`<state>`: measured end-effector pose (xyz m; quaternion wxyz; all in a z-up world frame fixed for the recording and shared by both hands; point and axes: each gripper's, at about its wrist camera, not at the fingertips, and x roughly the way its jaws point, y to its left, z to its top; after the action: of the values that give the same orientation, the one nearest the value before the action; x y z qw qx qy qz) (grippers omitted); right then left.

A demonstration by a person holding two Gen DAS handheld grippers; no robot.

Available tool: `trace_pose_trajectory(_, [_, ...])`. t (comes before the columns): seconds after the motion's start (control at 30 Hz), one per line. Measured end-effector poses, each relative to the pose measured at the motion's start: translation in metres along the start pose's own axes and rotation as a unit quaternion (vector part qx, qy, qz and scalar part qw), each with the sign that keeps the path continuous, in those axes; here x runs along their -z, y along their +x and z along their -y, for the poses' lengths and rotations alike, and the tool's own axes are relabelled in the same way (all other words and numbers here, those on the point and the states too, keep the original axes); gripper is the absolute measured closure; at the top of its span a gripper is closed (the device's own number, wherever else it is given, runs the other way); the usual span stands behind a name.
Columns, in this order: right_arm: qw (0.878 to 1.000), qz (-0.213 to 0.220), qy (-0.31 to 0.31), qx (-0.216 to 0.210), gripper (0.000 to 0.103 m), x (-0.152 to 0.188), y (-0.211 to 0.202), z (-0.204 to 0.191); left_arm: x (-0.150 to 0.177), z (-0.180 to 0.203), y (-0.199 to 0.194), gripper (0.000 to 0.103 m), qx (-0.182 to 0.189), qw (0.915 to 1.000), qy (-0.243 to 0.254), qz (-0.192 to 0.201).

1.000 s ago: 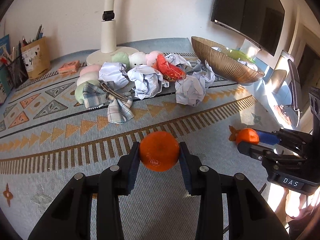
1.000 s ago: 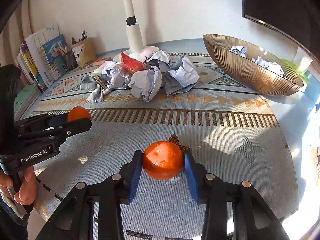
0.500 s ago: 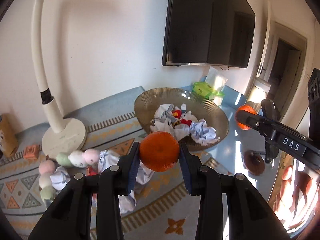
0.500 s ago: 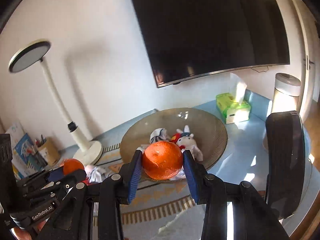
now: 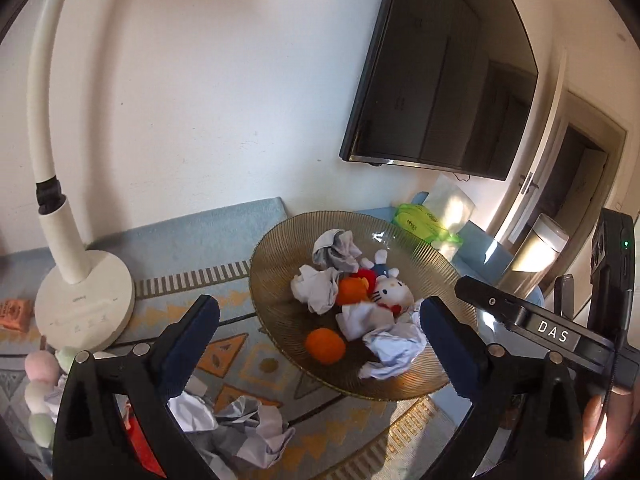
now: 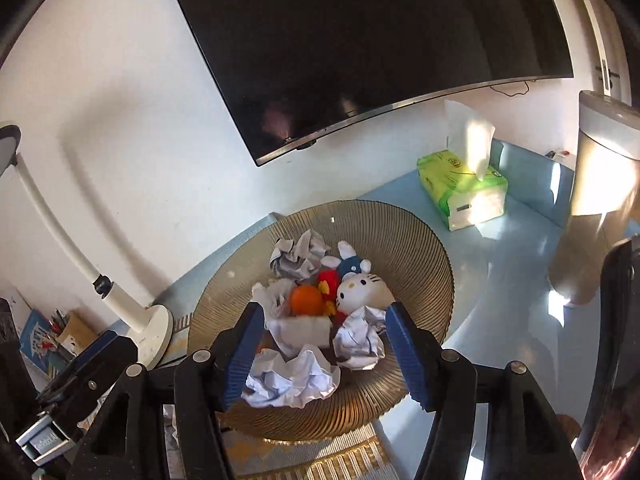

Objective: Organize objects
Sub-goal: 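Move both open tools from the bowl back toward the pile, then grasp white crumpled paper with the left tool while the right tool grasps another paper ball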

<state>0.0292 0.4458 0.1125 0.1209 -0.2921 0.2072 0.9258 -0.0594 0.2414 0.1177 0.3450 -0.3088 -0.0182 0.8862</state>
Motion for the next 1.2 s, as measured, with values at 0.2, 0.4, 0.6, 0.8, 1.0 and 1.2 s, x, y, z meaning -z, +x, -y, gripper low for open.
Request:
trace_pose_trajectory(0.2, [0.997,-0.005,-0.062,-0.035,0.041,0.031,-0.037,-0.048,0.024,-0.027,-0.082,0.002,-0.031,0.9987,-0.008,0.039])
trace_pose_trajectory(0.4, [0.987,0.007,-0.111,-0.116,0.034,0.067,-0.072,-0.109,0.056,-0.058,-0.180,0.001,-0.099,0.9884,-0.027,0.112])
trace_pose_trajectory(0.6, [0.976,-0.016,-0.157,-0.147,0.033,0.122,-0.049,-0.146,0.107,-0.119,-0.214,0.001,-0.181,0.9750,-0.080,0.103])
trace_pose_trajectory(0.8, [0.972,-0.050,-0.177,-0.149,0.033,0.155,-0.013,-0.151,0.149,-0.162,-0.184,0.001,-0.210,0.9689,-0.122,0.049])
trace_pose_trajectory(1.0, [0.972,-0.091,-0.178,-0.125,0.031,0.167,0.017,-0.150,0.165,-0.168,-0.160,0.001,-0.198,0.9723,-0.125,0.003])
trace_pose_trajectory(1.2, [0.970,-0.085,-0.203,-0.106,0.031,0.172,0.016,-0.157,0.165,-0.159,-0.159,0.001,-0.199,0.9748,-0.101,0.001])
